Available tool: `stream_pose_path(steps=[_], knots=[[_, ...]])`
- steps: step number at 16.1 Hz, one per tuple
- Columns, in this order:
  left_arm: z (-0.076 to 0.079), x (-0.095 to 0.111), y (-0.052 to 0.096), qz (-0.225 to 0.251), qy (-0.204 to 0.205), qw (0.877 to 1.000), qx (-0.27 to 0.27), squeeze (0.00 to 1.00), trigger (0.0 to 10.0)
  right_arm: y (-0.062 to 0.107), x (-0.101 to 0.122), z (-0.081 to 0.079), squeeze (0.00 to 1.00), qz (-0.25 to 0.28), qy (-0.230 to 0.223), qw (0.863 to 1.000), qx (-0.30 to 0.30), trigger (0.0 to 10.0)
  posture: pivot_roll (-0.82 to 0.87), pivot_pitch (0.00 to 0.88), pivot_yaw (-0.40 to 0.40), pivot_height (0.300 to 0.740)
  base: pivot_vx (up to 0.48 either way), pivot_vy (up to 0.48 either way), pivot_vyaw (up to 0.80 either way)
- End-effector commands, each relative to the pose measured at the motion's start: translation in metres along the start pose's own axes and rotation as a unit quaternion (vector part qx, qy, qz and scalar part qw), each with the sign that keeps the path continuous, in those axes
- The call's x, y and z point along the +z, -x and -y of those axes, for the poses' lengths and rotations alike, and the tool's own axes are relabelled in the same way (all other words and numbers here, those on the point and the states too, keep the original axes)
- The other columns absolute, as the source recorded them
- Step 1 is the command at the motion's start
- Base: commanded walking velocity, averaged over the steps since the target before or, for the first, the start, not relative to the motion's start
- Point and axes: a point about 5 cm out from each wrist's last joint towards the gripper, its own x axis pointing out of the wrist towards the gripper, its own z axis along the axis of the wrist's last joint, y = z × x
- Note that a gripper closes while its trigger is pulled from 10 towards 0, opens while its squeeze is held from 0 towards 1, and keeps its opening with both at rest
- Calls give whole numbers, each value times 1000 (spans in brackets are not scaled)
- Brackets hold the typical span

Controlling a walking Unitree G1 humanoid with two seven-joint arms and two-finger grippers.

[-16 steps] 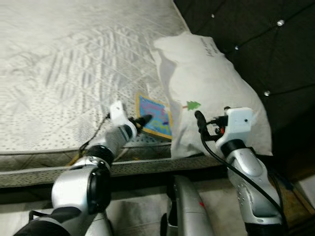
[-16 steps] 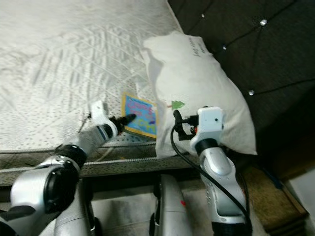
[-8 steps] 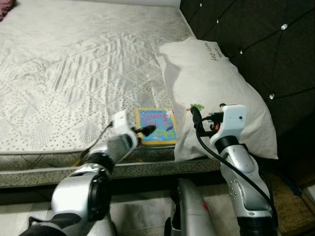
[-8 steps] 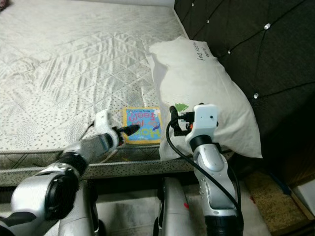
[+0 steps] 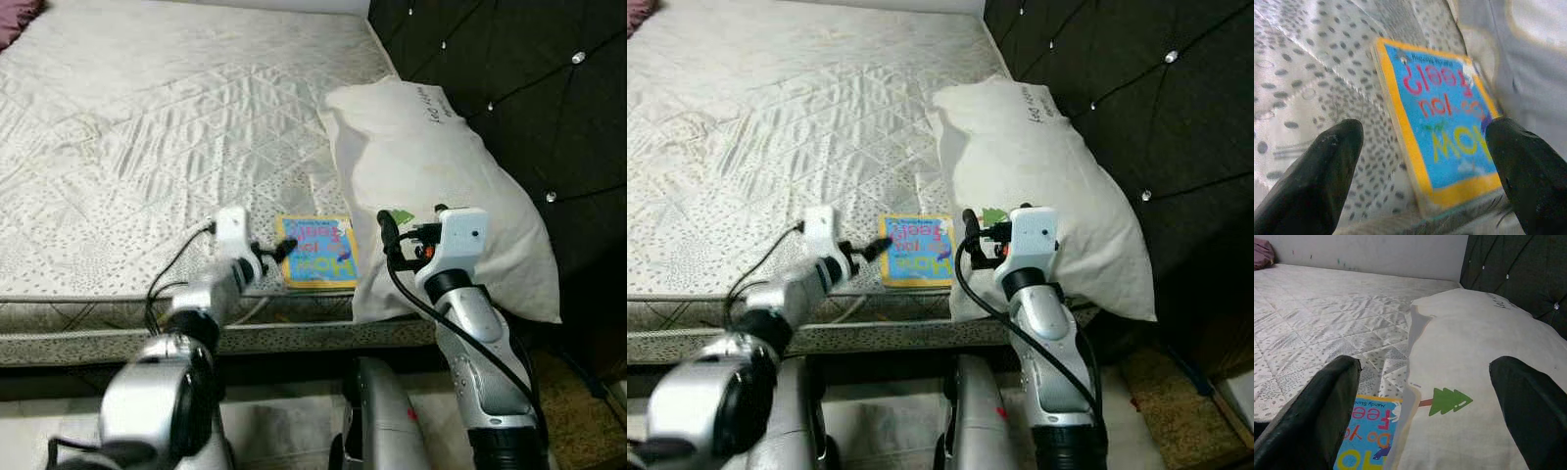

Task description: Clean up the room

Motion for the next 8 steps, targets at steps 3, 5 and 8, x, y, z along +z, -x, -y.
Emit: stream_pose_path(steps=[3,5,8], knots=[[32,8,-3,21,-55,997,-58,1000,10000,0,-3,-2,0,-3,0,1000,2,10000,-72,0,-79,566,0,0,0],[44,-3,-4,1,-64,994,-90,1000,10000,1,-3,-1,0,-3,0,1000,-1,10000,-74,0,-76,566,0,0,0],[58,-32,-4,-57,-79,986,-138,671,10000,6,-4,2,0,-7,2,1000,-9,10000,-93,13,-69,566,0,0,0]])
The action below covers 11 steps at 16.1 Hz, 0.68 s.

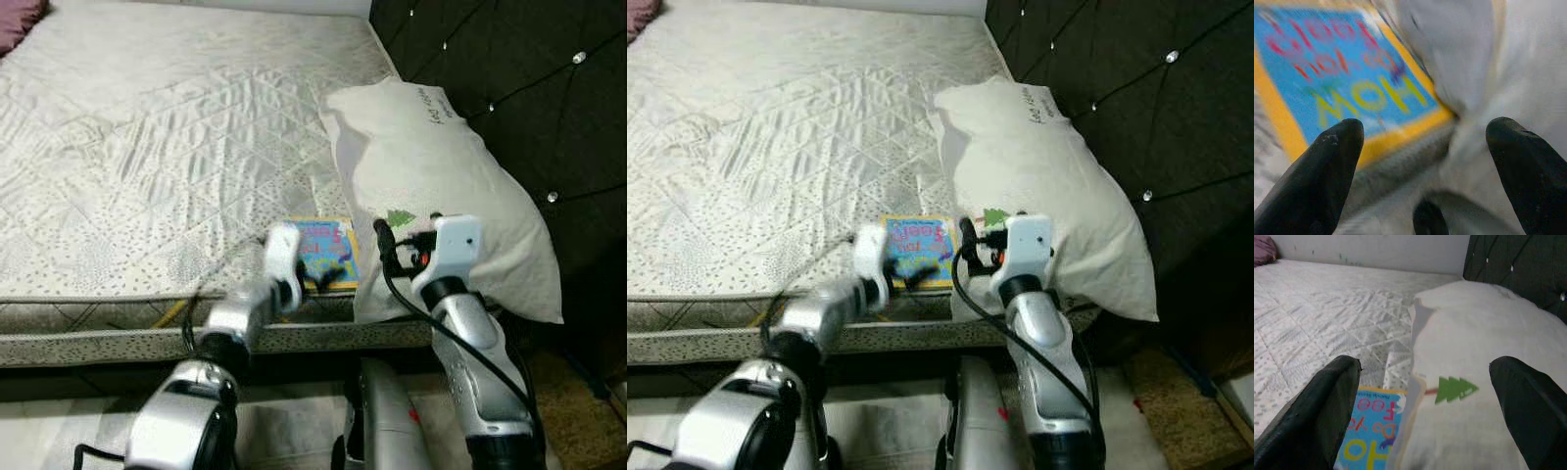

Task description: Clean up the room

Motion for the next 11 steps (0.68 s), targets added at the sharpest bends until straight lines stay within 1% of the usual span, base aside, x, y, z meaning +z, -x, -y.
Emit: stream_pose_path(steps=[1,2,4,6,7,10,11], knots=[[10,-11,-3,-32,-12,999,-28,0,10000,5,3,5,0,2,6,1000,-11,10000,-106,22,-68,566,0,0,0],[13,-17,-4,-45,-13,998,-31,0,10000,6,3,5,0,1,7,1000,-11,10000,-110,24,-68,566,0,0,0],[14,-27,-5,-63,10,998,-16,0,10000,8,3,7,0,1,9,1000,-13,10000,-120,27,-70,566,0,0,0],[8,-32,-5,-69,40,997,13,0,10000,7,4,9,0,1,11,1000,-14,10000,-123,28,-74,566,0,0,0],[7,-32,-4,-69,44,997,17,0,10000,8,4,9,0,1,12,1000,-14,10000,-123,28,-75,566,0,0,0],[-10,-28,2,-59,51,996,53,0,10000,7,5,9,0,0,14,1000,-12,10000,-126,25,-76,566,0,0,0],[-14,-27,3,-57,52,995,58,0,10000,7,5,9,0,1,14,1000,-13,10000,-126,25,-76,566,0,0,0]])
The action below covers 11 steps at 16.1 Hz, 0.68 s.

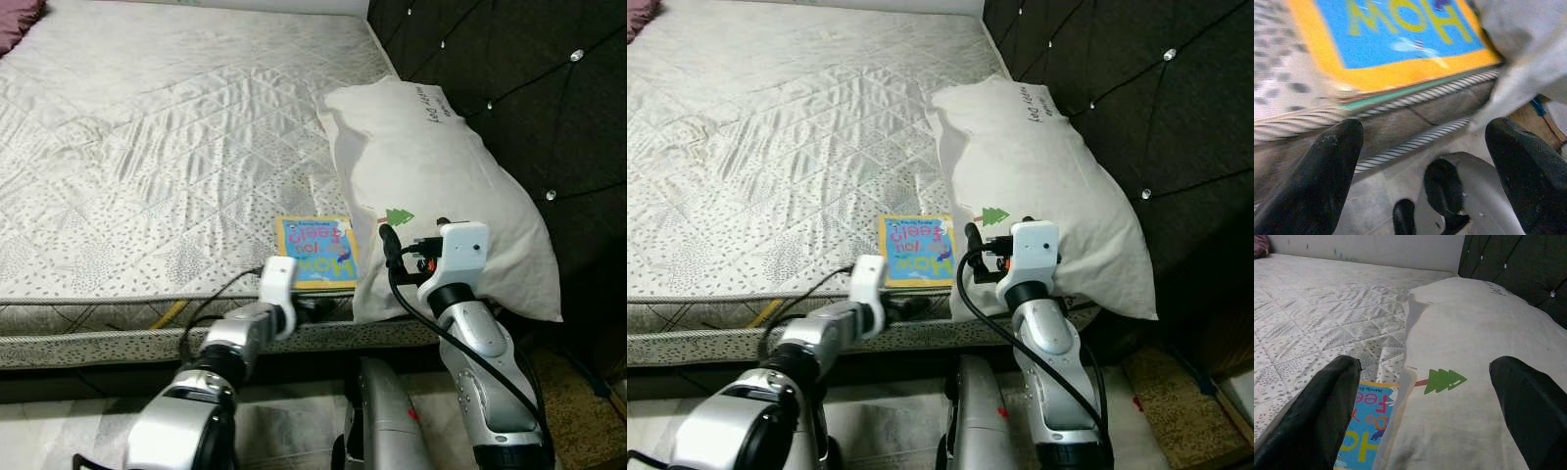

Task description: Clean up the room

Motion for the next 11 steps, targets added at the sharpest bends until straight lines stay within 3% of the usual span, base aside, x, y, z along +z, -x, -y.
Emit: stream_pose_path(steps=[1,7,9,11], knots=[[-1,8,0,10,6,1000,6,0,10000,1,3,5,0,3,5,1000,-9,10000,-130,23,-77,566,0,0,0],[-16,26,4,28,14,999,35,0,10000,2,3,7,0,2,8,1000,-11,10000,-141,22,-80,566,0,0,0],[-16,25,4,22,39,998,39,0,10000,3,4,7,0,0,8,1000,-11,10000,-142,25,-81,566,0,0,0],[-17,21,4,3,32,999,39,0,10000,4,4,7,0,-2,8,1000,-10,10000,-141,28,-82,566,0,0,0]])
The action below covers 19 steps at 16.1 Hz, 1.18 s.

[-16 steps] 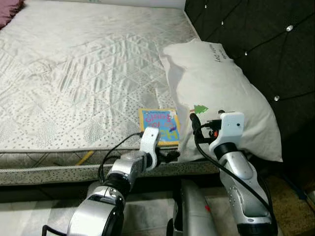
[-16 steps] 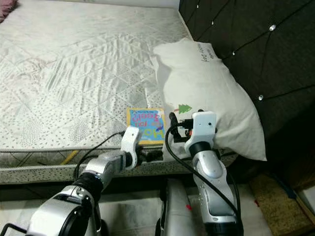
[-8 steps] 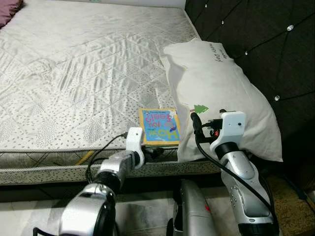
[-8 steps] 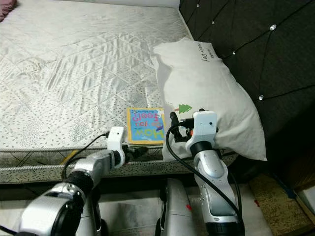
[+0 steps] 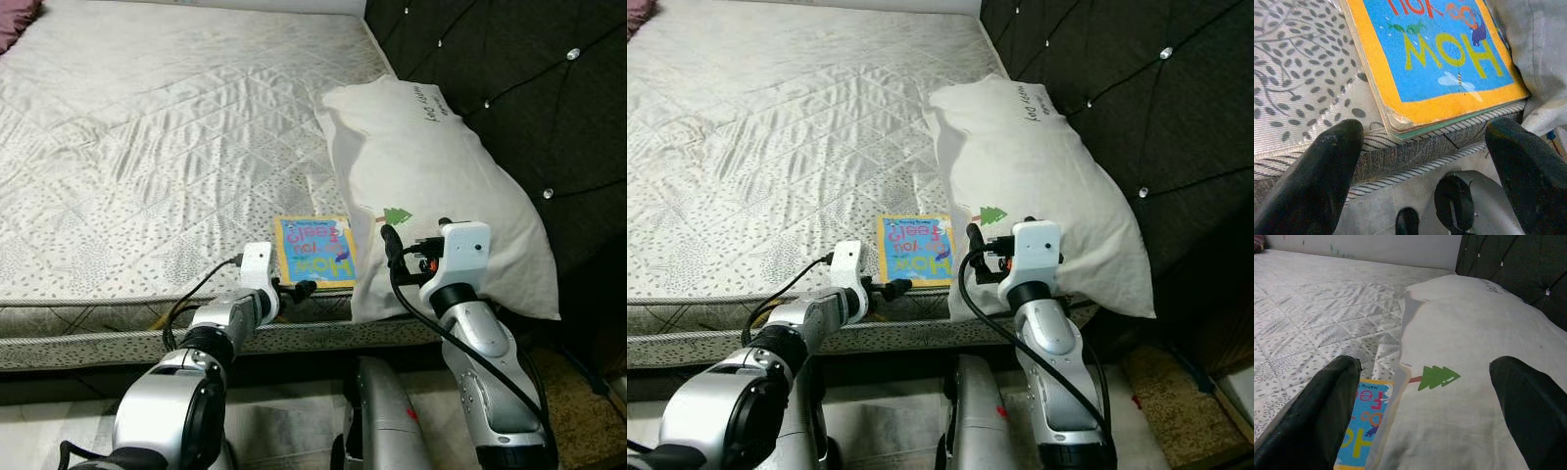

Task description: Clean up the room

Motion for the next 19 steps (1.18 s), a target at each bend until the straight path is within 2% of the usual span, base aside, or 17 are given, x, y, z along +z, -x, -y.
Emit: stream_pose_path(steps=[1,6,11,12,13,15,19], knots=[[4,-2,-2,-17,-17,1000,0,0,10000,3,3,5,0,2,4,1000,-9,10000,-141,30,-82,566,0,0,0],[-3,-12,-1,-27,-5,999,36,0,10000,9,3,5,0,-3,2,1000,-11,10000,-148,62,-86,566,0,0,0],[-8,-12,0,-22,12,998,55,0,10000,26,-4,1,0,-32,-9,999,7,10000,-156,125,-95,566,0,0,0],[-9,-12,0,-22,15,998,58,0,10000,29,-5,0,0,-36,-4,999,9,10000,-159,134,-95,566,0,0,731],[-9,-13,0,-21,18,998,59,0,10000,32,-5,-4,0,-41,-25,999,20,10000,-166,145,-94,566,0,0,775],[-8,-12,0,-19,22,998,62,0,10000,38,-3,-3,0,-42,-33,998,11,10000,-175,162,-92,566,0,0,722],[-10,-4,0,-11,27,997,70,0,10000,43,-3,-2,0,-52,-38,998,8,10000,-184,177,-93,566,0,0,0]])
